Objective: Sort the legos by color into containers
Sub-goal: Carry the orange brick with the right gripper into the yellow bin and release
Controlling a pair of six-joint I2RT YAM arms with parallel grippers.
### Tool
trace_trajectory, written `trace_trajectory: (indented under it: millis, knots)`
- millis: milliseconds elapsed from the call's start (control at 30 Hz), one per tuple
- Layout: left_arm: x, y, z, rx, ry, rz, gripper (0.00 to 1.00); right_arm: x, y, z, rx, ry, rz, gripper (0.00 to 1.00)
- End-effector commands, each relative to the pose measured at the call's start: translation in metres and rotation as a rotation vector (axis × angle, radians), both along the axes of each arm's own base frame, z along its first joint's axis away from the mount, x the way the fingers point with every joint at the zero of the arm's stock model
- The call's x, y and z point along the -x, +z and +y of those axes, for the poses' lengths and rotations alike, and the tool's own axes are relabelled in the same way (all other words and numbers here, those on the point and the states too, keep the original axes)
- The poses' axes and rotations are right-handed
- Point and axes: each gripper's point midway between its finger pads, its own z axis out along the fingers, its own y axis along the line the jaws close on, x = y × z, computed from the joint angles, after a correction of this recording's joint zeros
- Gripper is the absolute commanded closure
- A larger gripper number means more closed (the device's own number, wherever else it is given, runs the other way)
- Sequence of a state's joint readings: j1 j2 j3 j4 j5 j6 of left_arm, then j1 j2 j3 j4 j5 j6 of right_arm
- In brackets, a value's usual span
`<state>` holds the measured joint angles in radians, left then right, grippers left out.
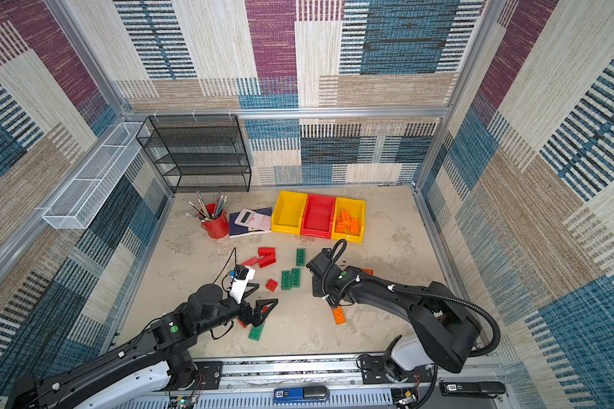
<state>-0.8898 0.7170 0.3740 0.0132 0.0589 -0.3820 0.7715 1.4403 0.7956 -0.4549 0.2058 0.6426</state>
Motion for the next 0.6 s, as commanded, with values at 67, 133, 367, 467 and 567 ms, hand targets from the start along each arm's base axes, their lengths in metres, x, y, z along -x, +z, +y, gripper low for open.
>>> trace_trajectory:
  millis: [67,133,367,467,567]
  knots:
    - [-0.002,0.011,-0.007,0.003,-0.03,-0.033,0.01,-0.048,0.023,-0.018,0.062,-0.031,-0.11,0.69]
    - [-0.003,0.013,-0.009,-0.008,-0.033,-0.032,0.01,-0.069,0.033,-0.028,0.057,-0.054,-0.148,0.69]
    - [-0.01,0.024,-0.017,-0.004,-0.034,-0.043,0.01,-0.147,0.082,-0.076,0.067,-0.133,-0.297,0.69]
    - [-0.015,0.028,-0.021,-0.017,-0.032,-0.044,0.01,-0.178,0.09,-0.095,0.063,-0.156,-0.332,0.69]
    - [-0.02,0.031,-0.025,-0.029,-0.028,-0.044,0.01,-0.204,0.085,-0.106,0.072,-0.169,-0.335,0.69]
